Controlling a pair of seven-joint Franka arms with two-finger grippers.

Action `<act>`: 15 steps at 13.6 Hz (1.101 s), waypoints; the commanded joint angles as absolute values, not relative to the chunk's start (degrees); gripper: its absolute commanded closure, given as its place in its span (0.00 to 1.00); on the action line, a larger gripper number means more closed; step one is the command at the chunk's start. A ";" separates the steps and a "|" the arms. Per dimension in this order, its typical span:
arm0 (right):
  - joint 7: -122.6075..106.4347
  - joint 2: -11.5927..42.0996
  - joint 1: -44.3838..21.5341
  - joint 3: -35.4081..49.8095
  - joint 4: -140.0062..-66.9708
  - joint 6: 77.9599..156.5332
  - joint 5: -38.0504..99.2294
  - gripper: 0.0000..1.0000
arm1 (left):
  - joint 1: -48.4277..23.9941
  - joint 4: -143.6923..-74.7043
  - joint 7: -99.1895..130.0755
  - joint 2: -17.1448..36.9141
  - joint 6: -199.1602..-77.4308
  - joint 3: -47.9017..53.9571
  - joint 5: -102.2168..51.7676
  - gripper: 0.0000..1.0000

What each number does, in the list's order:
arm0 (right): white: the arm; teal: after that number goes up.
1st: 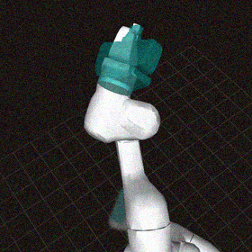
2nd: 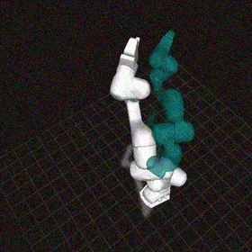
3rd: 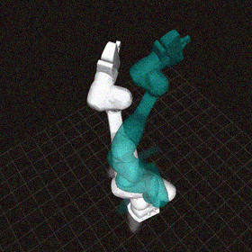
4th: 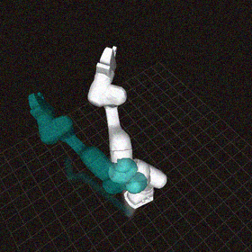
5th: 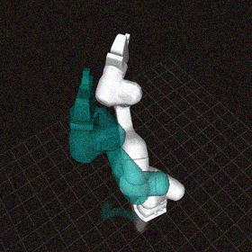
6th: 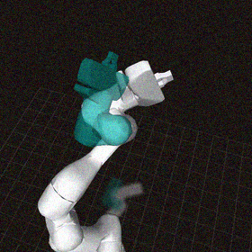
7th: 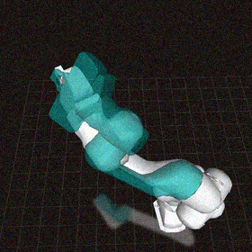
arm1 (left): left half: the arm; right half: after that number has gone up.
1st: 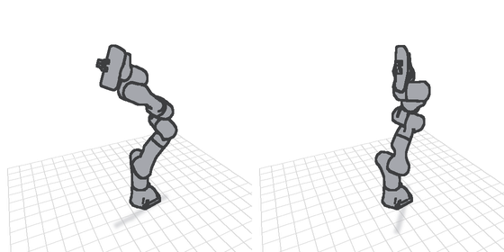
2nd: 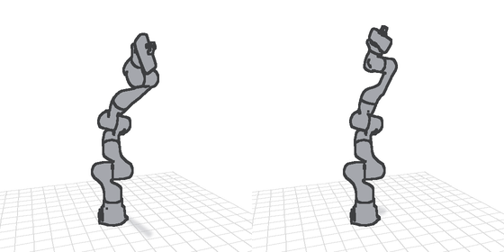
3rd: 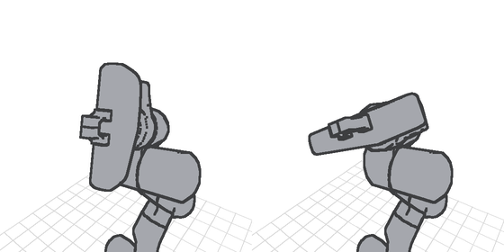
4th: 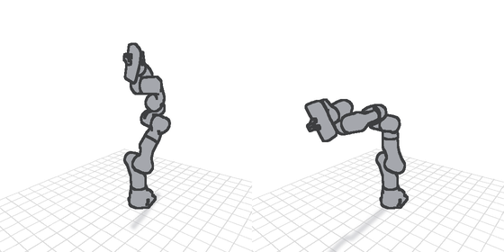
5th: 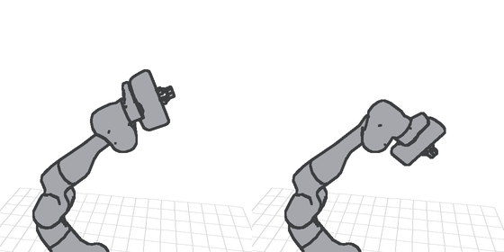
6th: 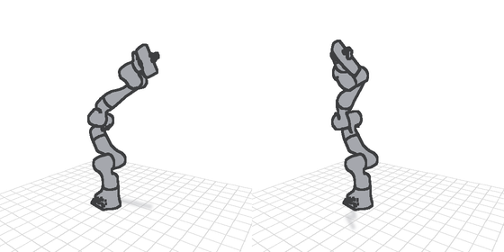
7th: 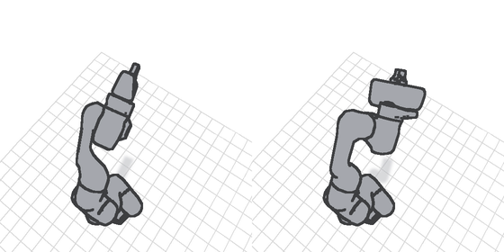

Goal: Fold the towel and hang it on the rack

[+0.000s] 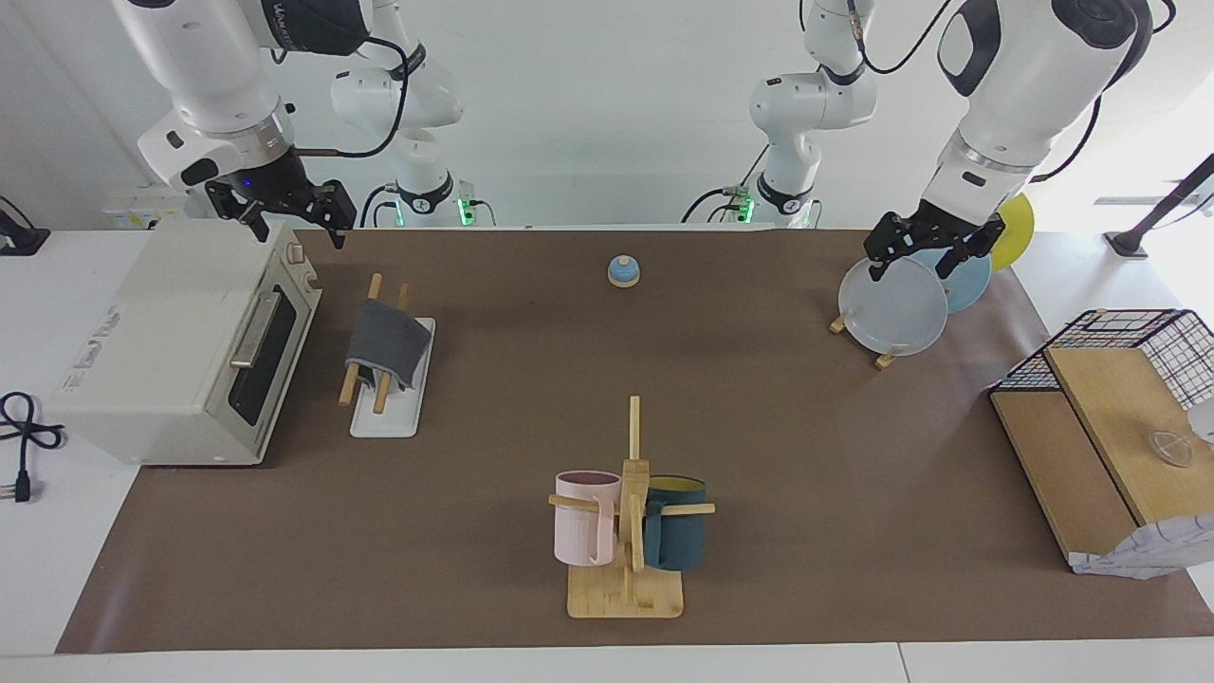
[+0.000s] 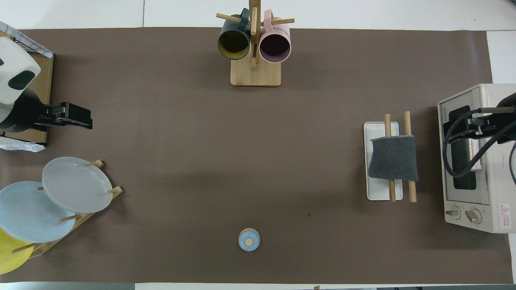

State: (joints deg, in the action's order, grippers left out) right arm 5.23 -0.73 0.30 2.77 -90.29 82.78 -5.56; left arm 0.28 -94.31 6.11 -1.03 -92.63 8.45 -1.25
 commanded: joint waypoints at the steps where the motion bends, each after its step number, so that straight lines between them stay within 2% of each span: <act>1: 3.96 0.35 0.53 2.81 -89.30 83.33 -5.36 0.00 | 0.09 -95.19 5.54 -2.02 -93.60 7.65 -1.85 0.00; 2: 3.96 1.57 0.61 2.73 -87.56 80.54 -5.62 0.00 | 0.09 -95.19 5.54 -2.11 -93.26 7.65 -1.76 0.00; 3: 3.96 4.63 0.96 2.64 -82.58 77.55 -4.67 0.00 | 0.00 -95.19 5.54 -2.11 -93.08 7.65 -1.76 0.00; 4: 3.96 5.18 1.49 2.64 -82.01 77.43 -3.35 0.00 | 0.00 -95.19 5.62 -2.11 -93.08 7.65 -1.84 0.00; 7: 4.13 4.14 0.53 2.63 -83.05 77.26 -2.55 0.00 | 0.09 -95.19 5.62 -2.11 -93.16 7.65 -1.85 0.00; 10: 3.87 0.89 1.32 2.64 -87.53 77.52 -2.29 0.00 | 0.09 -95.19 5.71 -2.11 -93.08 7.65 -1.85 0.00; 15: 3.87 0.79 1.14 2.64 -87.63 80.41 -2.20 0.00 | 0.09 -95.19 5.62 -2.11 -93.08 7.65 -1.84 0.00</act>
